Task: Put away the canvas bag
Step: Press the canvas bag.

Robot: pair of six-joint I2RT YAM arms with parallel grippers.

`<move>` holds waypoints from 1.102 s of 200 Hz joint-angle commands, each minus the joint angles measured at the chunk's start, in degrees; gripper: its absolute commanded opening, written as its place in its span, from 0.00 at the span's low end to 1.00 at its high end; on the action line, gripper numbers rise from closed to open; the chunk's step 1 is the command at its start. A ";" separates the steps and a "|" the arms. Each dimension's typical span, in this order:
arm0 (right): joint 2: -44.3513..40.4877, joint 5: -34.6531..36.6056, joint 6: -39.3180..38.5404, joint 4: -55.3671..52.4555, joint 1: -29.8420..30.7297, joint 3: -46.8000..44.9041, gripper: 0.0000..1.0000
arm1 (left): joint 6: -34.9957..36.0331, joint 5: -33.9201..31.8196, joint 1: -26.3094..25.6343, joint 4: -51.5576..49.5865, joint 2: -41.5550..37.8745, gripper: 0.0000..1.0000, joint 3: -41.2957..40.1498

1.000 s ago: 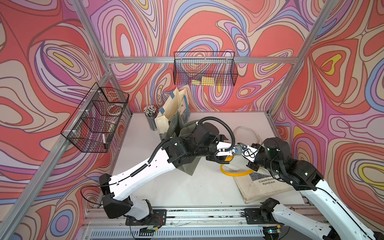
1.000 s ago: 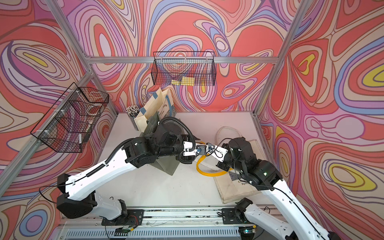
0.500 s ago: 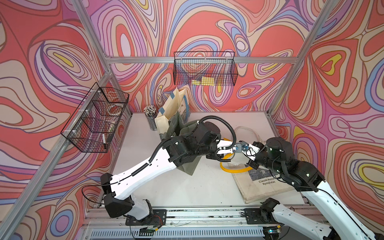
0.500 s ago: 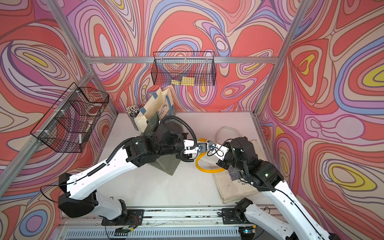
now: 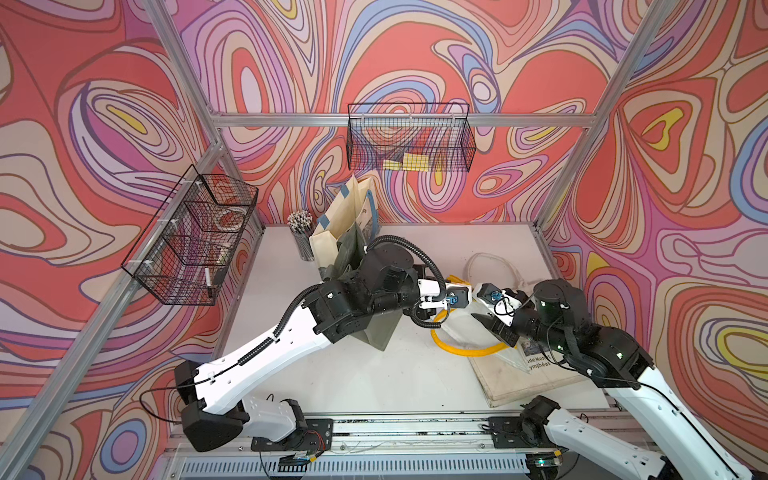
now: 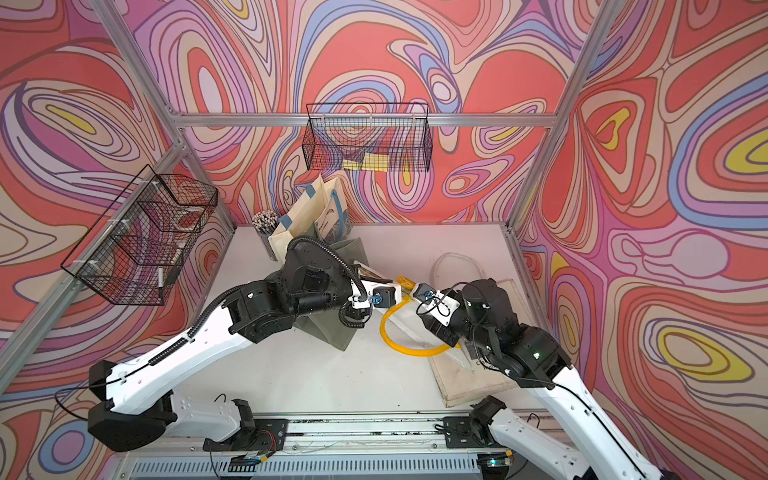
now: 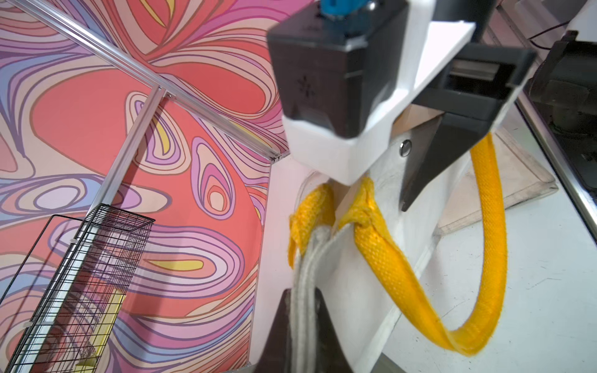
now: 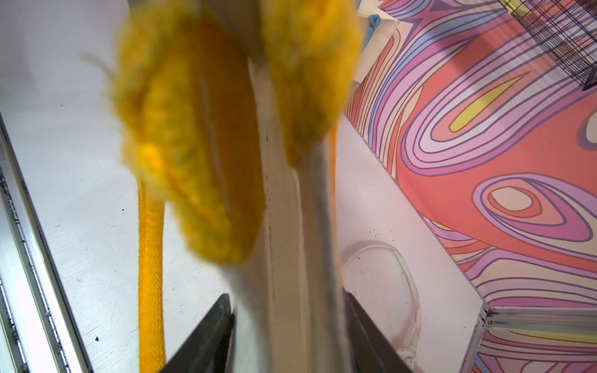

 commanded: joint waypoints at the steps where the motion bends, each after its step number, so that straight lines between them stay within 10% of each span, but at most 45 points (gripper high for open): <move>1: -0.69 1.20 2.65 -4.83 -0.03 0.93 0.57 | 0.81 4.09 1.55 8.28 -3.65 0.00 -0.15; 104: -1.17 5.82 5.51 -10.99 0.01 1.59 0.54 | -1.24 1.96 3.92 11.48 -4.18 0.00 -1.74; 145: -3.95 8.56 4.48 -10.43 -0.01 0.71 0.00 | -2.43 2.04 4.14 11.04 -3.93 0.00 -2.58; 160: -3.51 8.70 3.85 -10.64 0.02 2.49 0.00 | -2.52 3.08 4.09 8.54 -3.27 0.00 -1.88; 192: 1.92 10.03 2.93 -15.57 0.02 7.13 0.00 | -2.70 4.95 1.94 4.88 -2.79 0.51 -0.80; 220: 4.36 10.57 2.91 -16.02 0.04 8.63 0.00 | 0.69 0.51 -2.96 -0.88 -0.37 0.58 2.65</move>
